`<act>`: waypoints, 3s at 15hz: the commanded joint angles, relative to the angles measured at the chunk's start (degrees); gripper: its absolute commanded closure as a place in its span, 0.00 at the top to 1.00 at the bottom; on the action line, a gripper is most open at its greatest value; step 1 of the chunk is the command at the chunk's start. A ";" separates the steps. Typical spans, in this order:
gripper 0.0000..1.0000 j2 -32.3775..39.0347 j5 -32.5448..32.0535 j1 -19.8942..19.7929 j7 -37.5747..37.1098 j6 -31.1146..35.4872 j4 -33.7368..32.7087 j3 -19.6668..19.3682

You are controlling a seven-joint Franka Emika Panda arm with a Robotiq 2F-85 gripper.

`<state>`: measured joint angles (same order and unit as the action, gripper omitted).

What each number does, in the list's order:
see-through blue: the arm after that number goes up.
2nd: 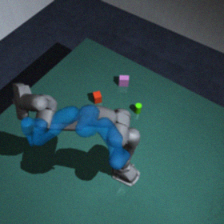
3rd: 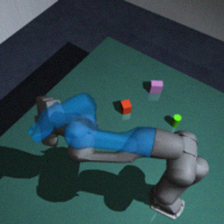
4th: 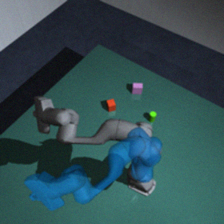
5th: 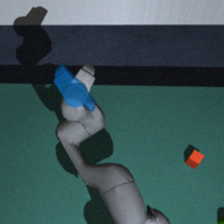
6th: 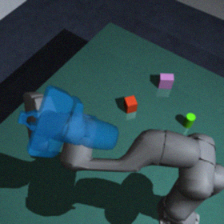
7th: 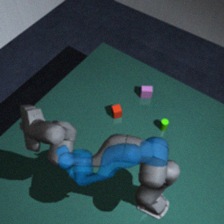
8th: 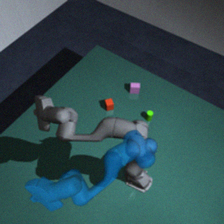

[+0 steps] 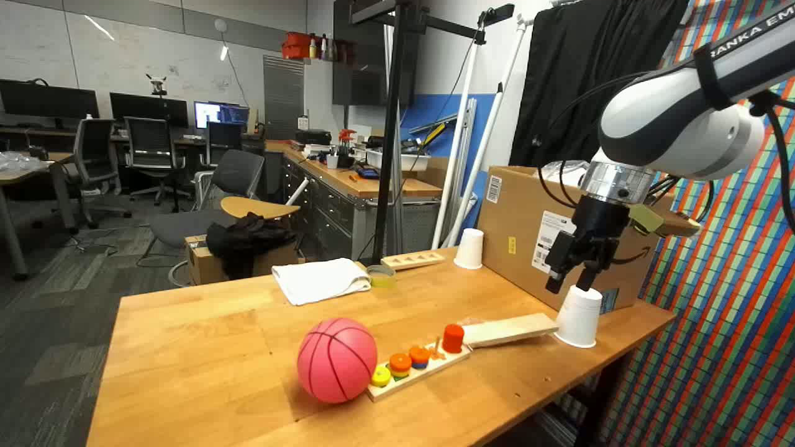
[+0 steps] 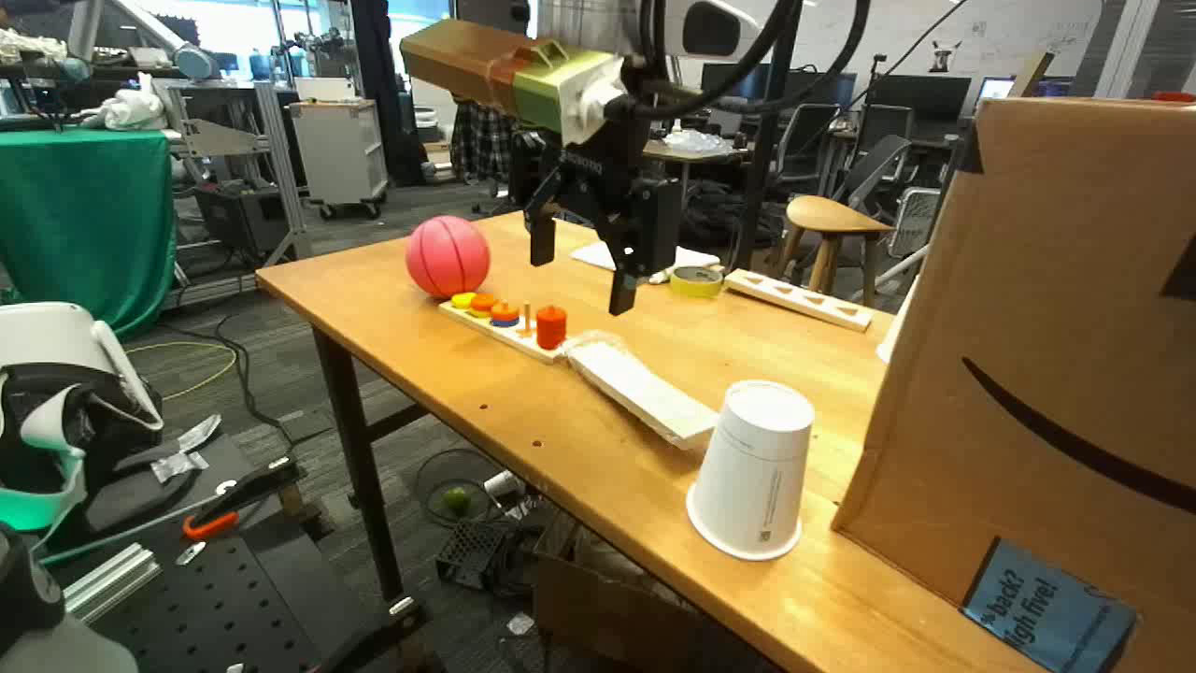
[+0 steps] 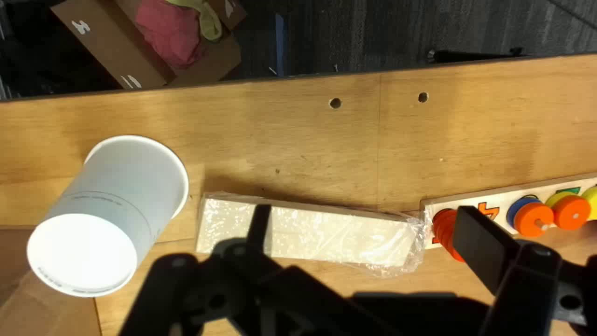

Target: Move the basketball to the right

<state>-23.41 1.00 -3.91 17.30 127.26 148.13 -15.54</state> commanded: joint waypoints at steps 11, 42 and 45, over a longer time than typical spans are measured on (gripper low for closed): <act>1.00 0.15 0.54 -0.81 0.50 0.14 0.03 1.23; 1.00 13.60 4.31 24.44 44.27 11.40 -10.63 18.68; 1.00 15.56 2.92 24.91 47.04 11.02 -13.27 23.28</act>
<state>-10.54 5.44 20.58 61.23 140.00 139.22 4.13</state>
